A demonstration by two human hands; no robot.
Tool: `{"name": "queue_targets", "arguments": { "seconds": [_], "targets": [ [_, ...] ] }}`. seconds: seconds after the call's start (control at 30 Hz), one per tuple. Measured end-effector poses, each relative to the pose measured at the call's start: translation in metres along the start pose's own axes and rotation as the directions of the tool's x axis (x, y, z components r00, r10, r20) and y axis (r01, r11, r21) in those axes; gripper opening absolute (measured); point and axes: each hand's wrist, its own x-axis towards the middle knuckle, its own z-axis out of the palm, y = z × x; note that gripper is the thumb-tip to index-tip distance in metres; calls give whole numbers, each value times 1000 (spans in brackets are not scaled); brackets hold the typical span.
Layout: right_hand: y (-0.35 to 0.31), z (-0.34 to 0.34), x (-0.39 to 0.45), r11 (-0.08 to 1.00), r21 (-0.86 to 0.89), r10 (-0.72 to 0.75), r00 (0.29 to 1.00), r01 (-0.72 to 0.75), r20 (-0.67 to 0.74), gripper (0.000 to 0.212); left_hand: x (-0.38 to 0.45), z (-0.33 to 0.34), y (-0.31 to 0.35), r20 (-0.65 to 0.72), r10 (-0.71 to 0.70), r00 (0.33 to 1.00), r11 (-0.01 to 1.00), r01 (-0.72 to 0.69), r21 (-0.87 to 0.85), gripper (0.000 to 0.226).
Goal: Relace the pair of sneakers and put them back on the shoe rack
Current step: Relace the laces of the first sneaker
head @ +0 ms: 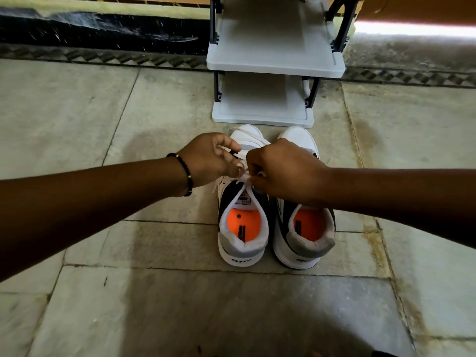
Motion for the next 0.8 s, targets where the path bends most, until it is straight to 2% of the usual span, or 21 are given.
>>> {"name": "queue_targets", "arguments": {
  "seconds": [0.1, 0.23, 0.33, 0.47, 0.53, 0.67, 0.8],
  "targets": [
    [7, 1, 8, 997, -50, 61, 997, -59, 41, 14, 2, -5, 0, -86, 70, 994, 993, -60, 105, 32],
    [9, 0, 6, 992, -119, 68, 987, -51, 147, 16, 7, -7, -6, -117, 178, 977, 947, -138, 291, 30],
    [2, 1, -6, 981, -192, 60, 976, -19, 210, 13, 13, -11, -16, -179, 191, 965, 922, -114, 370, 30],
    [3, 5, -18, 983, -183, 53, 974, -12, 222, 11, 16, -19, -29, -228, 189, 955, 879, -61, 472, 26],
    [2, 6, -19, 986, -166, 50, 975, -14, 217, 10, 16, -21, -31, -198, 234, 952, 823, -86, 562, 26],
    [-2, 8, -18, 992, -123, 29, 972, 0, 232, 5, 18, -23, -32, -83, 289, 954, 626, -123, 770, 11],
    [-1, 9, -19, 994, -108, 23, 973, 2, 228, 9, 19, -19, -33, -24, 286, 958, 487, -124, 865, 11]
  ]
}}
